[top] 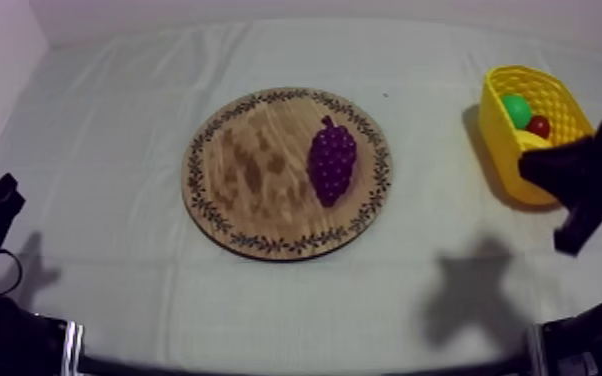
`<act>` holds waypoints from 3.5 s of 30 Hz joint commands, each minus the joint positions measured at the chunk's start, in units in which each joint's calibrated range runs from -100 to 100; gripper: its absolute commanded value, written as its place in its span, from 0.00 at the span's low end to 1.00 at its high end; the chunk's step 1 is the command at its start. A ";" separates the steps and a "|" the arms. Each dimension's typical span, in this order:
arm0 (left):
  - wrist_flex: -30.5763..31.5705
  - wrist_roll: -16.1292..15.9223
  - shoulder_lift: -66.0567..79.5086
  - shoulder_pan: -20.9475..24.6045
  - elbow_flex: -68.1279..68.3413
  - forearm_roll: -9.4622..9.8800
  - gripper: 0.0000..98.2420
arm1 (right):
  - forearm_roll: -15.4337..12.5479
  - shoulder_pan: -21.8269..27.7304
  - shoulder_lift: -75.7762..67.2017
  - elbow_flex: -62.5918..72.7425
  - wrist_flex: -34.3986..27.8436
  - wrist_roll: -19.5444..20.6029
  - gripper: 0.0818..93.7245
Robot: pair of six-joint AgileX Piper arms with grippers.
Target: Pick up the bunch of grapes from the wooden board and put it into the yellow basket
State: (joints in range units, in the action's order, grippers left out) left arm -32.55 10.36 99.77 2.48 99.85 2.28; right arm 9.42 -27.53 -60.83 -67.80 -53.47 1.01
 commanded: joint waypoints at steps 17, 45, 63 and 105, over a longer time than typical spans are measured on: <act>-0.03 0.02 -0.03 0.01 0.04 -0.01 0.00 | -0.47 1.69 47.68 48.53 -20.71 12.41 0.00; -0.03 0.02 -0.03 0.01 0.04 -0.01 0.00 | -4.44 1.19 69.37 70.56 -43.47 17.61 0.69; -0.03 0.02 -0.03 0.01 0.04 -0.01 0.00 | -8.30 1.49 80.17 66.61 -41.13 19.26 0.70; -0.03 0.02 -0.03 0.01 0.04 -0.01 0.00 | -9.57 0.79 106.20 82.08 -37.52 21.66 0.68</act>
State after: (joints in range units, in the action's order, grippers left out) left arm -32.55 10.39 99.77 2.48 99.85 2.28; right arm 0.00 -26.78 45.15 14.22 -90.87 22.69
